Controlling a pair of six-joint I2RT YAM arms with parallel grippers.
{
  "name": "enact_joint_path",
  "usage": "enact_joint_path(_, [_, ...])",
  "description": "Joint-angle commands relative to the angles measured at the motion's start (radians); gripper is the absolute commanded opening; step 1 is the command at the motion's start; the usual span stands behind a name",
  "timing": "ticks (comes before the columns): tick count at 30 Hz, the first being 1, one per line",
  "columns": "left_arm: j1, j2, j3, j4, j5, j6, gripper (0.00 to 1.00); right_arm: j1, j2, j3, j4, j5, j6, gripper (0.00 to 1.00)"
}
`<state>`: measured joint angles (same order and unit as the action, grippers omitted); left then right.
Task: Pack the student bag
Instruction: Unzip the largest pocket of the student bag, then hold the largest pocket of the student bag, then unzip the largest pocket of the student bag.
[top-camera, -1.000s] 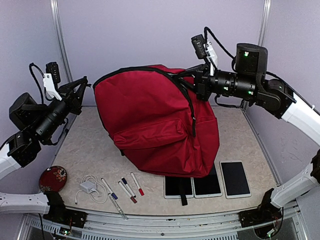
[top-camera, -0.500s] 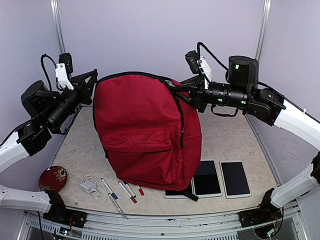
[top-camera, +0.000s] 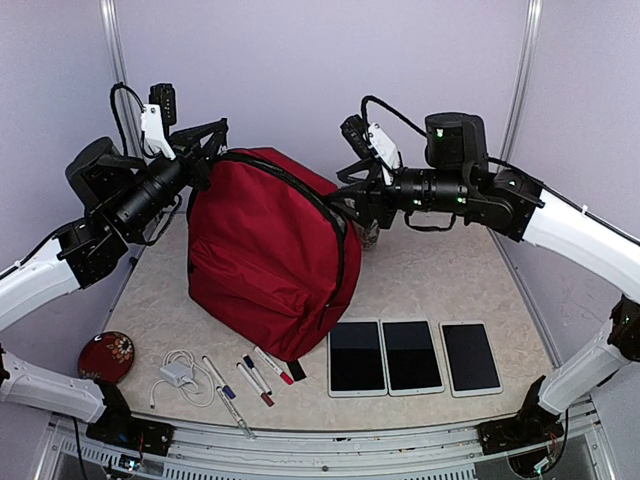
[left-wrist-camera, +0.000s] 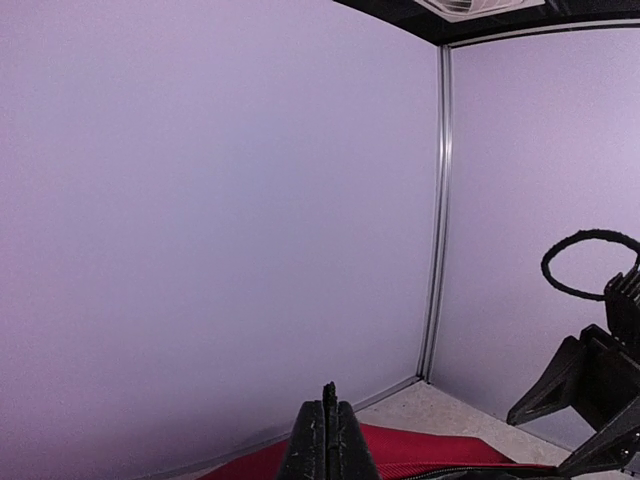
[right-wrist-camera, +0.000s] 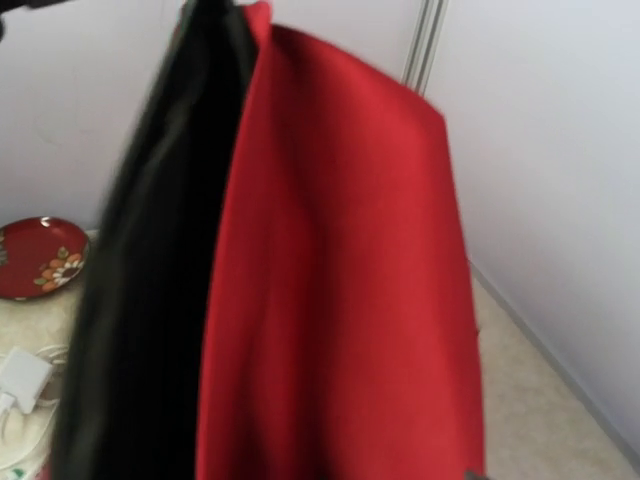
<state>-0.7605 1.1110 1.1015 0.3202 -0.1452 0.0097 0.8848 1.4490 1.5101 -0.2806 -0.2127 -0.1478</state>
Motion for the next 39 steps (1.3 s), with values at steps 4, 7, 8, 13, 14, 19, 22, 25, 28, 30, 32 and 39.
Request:
enact_joint_path(4, [0.0,-0.003,0.023,0.106,0.095,0.032,0.0,-0.006,0.188,0.234,-0.142,-0.004,-0.088,0.66])
enact_joint_path(7, [0.0,0.001,0.015,0.106,0.092,0.032,0.0,-0.006,0.25,0.324,-0.205,-0.036,-0.089,0.74])
enact_joint_path(8, [0.0,0.001,0.013,0.107,0.094,0.032,0.0,-0.005,0.263,0.344,-0.21,-0.039,-0.087,0.76])
enact_joint_path(13, [-0.002,0.016,0.007,0.118,0.107,0.024,0.0,-0.006,0.306,0.368,-0.158,-0.033,-0.061,0.72])
enact_joint_path(14, [-0.002,0.018,0.008,0.119,0.107,0.021,0.0,-0.006,0.315,0.377,-0.15,-0.029,-0.051,0.6])
enact_joint_path(19, [0.011,-0.008,-0.026,0.119,0.08,0.012,0.0,-0.009,0.312,0.396,-0.126,0.017,-0.031,0.0])
enact_joint_path(22, [0.045,-0.047,-0.069,0.103,0.062,-0.008,0.0,-0.037,0.252,0.331,-0.065,0.014,0.012,0.0])
enact_joint_path(25, [0.095,-0.1,-0.127,0.086,0.051,-0.047,0.0,-0.075,0.176,0.246,0.003,-0.062,0.067,0.0])
enact_joint_path(28, [0.154,-0.154,-0.186,0.053,0.041,-0.078,0.0,-0.11,0.101,0.171,0.073,-0.112,0.119,0.0])
enact_joint_path(30, [0.188,-0.192,-0.229,0.035,0.041,-0.096,0.0,-0.128,0.057,0.129,0.121,-0.128,0.141,0.0])
enact_joint_path(32, [0.218,-0.233,-0.282,0.02,0.042,-0.121,0.0,-0.141,0.021,0.097,0.156,-0.139,0.156,0.0])
enact_joint_path(39, [0.269,-0.341,-0.451,-0.027,0.017,-0.192,0.0,-0.156,-0.036,0.056,0.229,-0.171,0.186,0.0])
